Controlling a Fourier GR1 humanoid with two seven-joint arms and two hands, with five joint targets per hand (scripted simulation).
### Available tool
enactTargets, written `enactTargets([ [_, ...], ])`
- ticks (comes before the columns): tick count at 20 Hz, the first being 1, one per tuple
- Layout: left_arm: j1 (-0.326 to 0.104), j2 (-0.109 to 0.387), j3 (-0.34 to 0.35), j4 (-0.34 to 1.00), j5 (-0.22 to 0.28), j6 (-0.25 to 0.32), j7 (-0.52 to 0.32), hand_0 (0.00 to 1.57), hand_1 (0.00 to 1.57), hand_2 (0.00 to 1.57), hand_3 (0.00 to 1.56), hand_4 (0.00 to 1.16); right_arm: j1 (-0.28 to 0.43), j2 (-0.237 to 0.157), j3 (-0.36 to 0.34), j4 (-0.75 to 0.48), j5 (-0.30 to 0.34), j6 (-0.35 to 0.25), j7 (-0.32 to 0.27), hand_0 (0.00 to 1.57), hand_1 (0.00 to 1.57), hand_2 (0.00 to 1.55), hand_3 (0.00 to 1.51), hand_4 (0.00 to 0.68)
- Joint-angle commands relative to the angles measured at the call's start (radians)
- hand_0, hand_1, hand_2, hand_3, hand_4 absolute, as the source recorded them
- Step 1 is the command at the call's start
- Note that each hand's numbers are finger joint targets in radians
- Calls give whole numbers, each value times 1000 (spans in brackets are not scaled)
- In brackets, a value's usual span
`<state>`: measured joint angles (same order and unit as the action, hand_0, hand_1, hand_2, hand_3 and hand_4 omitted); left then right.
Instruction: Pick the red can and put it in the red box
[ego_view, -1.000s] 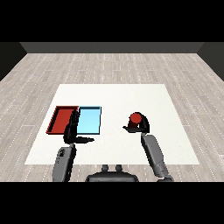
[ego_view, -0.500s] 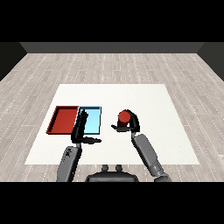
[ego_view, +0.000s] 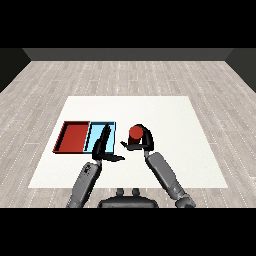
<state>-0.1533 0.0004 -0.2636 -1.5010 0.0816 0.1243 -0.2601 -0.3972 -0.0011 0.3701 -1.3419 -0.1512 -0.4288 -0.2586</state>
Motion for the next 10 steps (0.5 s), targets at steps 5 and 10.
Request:
enactTargets([
  [5,-47,0,-131,63,55,104,37,0,0,0,0,0,-17,1,17,-23,-16,-26,36,1457,1457,1450,1391,632],
  [10,-91,0,-109,193,120,62,-33,0,0,0,0,0,0,1,82,-21,-38,-69,-26,1458,1458,1443,1381,639],
])
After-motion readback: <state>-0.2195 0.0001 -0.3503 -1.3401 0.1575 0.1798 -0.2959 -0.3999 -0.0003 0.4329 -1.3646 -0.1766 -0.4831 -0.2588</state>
